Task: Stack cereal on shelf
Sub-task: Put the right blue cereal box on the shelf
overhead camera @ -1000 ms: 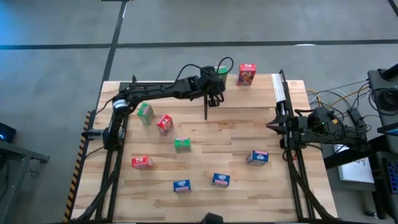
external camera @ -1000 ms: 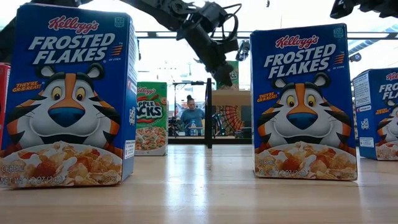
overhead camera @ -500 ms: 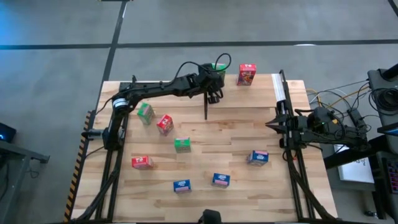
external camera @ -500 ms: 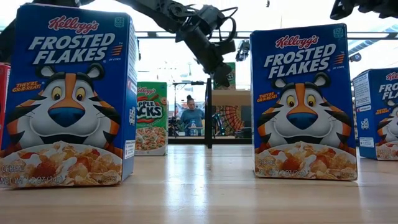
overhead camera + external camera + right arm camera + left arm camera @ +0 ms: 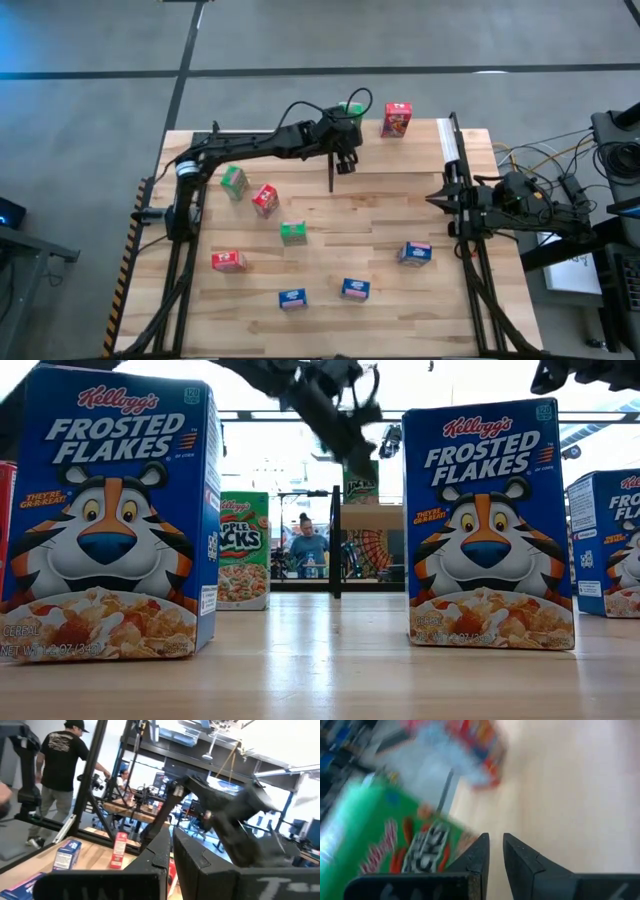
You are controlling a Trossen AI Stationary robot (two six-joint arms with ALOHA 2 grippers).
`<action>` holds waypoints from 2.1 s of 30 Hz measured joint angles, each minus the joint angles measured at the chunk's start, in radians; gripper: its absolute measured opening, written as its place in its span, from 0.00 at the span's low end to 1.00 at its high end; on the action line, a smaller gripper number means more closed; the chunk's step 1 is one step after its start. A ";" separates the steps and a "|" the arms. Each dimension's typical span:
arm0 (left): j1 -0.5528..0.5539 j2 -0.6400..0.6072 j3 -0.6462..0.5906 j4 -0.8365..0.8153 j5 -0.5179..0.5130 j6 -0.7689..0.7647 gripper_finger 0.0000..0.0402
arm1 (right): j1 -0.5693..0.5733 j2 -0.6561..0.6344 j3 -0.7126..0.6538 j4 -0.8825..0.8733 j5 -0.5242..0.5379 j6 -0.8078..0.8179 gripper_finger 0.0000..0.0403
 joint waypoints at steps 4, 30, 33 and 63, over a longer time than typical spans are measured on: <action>-0.024 -0.073 0.000 -0.047 0.115 -0.006 0.09 | 0.000 0.000 0.000 -0.003 0.016 0.009 0.03; -0.146 -0.810 -0.817 0.286 0.251 -0.188 0.09 | 0.000 0.135 0.032 0.103 0.307 0.223 0.03; -0.146 -0.877 -0.879 0.312 0.251 -0.188 0.09 | 0.000 0.198 0.054 0.121 0.295 0.239 0.03; -0.145 -1.025 -1.043 0.333 0.251 -0.150 0.09 | 0.044 0.833 0.827 -1.187 0.092 1.012 0.03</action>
